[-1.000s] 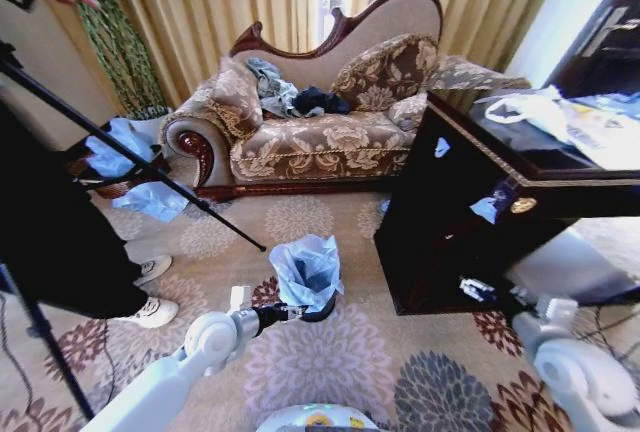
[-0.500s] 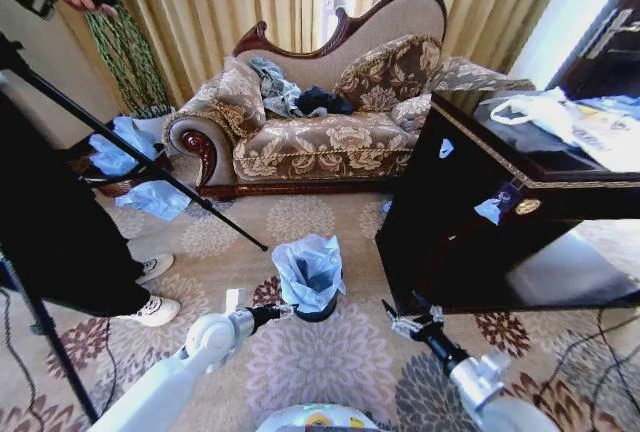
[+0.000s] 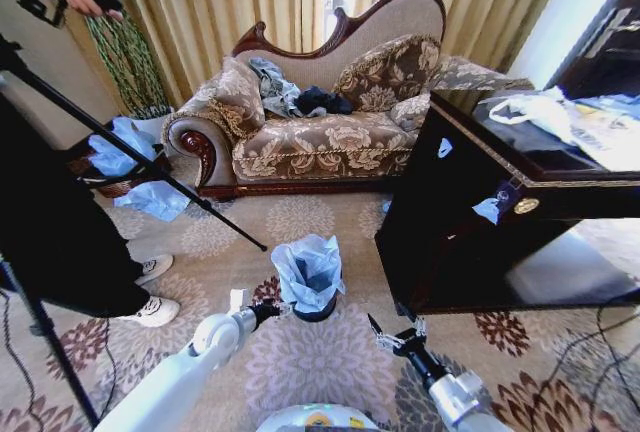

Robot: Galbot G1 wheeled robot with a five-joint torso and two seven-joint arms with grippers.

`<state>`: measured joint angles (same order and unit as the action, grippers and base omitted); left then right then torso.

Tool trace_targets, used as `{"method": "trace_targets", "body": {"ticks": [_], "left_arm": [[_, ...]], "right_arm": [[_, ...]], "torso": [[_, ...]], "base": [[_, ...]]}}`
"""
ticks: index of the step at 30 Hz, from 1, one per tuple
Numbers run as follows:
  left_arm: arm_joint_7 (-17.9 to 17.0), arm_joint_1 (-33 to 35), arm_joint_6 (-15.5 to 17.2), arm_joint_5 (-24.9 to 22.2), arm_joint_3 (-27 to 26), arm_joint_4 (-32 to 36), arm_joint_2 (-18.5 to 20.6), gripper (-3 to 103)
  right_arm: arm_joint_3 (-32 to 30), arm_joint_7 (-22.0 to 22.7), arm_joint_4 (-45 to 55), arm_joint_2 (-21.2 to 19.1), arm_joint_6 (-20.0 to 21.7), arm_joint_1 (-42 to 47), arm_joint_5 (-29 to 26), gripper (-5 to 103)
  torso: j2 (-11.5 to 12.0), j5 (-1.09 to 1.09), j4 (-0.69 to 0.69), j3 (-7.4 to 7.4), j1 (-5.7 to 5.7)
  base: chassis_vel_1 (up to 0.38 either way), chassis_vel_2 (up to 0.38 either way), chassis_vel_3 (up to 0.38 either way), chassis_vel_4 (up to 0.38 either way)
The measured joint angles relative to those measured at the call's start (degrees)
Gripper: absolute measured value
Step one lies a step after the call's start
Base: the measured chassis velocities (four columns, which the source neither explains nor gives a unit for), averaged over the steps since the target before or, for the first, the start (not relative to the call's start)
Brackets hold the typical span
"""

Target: Place a garbage bag over the trash bin.

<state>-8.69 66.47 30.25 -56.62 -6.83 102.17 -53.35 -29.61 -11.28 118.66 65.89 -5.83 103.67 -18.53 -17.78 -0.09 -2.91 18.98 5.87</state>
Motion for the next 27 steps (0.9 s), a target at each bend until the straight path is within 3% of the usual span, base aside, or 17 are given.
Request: {"method": "trace_targets", "body": {"ticks": [2, 8, 11, 14, 17, 23, 25, 27], "left_arm": [[0.8, -0.9, -0.8, 0.7, 0.3, -1.4, -0.3, 89], [3.4, -1.7, -2.7, 1.3, 0.4, -2.7, 0.0, 63], [4.1, -1.0, -3.3, 1.3, 0.1, -2.4, 0.5, 57], [5.3, 0.6, -4.5, 1.3, -0.6, -1.3, 1.1, 41], [5.6, 1.4, -5.1, 1.3, -1.2, -1.0, 1.2, 35], [6.7, 4.2, -7.0, 2.5, -2.2, -1.0, 1.3, 8], [6.9, 4.5, -7.3, 2.9, -2.3, -1.1, 1.3, 8], [7.3, 4.8, -7.8, 3.1, -2.8, -0.3, 1.3, 1]], "right_arm": [[0.3, 0.1, -0.1, 0.3, 0.1, 0.1, 0.2, 100], [0.7, 0.4, -1.0, 0.9, 0.0, 0.5, 1.2, 100], [0.7, 0.6, -1.2, 1.0, 0.0, 0.5, 1.3, 100], [0.9, 0.9, -1.3, 1.1, 0.0, 0.4, 1.4, 100], [1.1, 1.0, -1.4, 1.1, 0.0, 0.3, 1.3, 100], [1.7, 1.3, -1.7, 1.2, 0.0, 0.0, 1.3, 100], [1.8, 1.3, -1.7, 1.2, 0.0, -0.1, 1.3, 100], [1.8, 1.3, -1.7, 1.1, 0.0, -0.1, 1.3, 100]], "torso": [[0.0, -0.01, 0.0, 0.0, 0.0], [0.0, 0.0, -0.01, 0.0, 0.0], [0.0, 0.0, 0.0, 0.0, 0.0], [0.0, 0.0, 0.0, 0.0, 0.0], [0.0, 0.0, 0.0, 0.0, 0.0], [0.0, 0.0, 0.0, 0.0, 0.0], [0.0, 0.0, 0.0, 0.0, 0.0], [0.0, -0.01, 0.0, 0.0, 0.0]], "base": [[0.0, 0.0, 0.0, 0.0], [0.0, 0.0, 0.0, 0.0], [0.0, 0.0, 0.0, 0.0], [0.0, 0.0, 0.0, 0.0], [0.0, 0.0, 0.0, 0.0], [0.0, 0.0, 0.0, 0.0], [0.0, 0.0, 0.0, 0.0], [0.0, 0.0, 0.0, 0.0]]}}
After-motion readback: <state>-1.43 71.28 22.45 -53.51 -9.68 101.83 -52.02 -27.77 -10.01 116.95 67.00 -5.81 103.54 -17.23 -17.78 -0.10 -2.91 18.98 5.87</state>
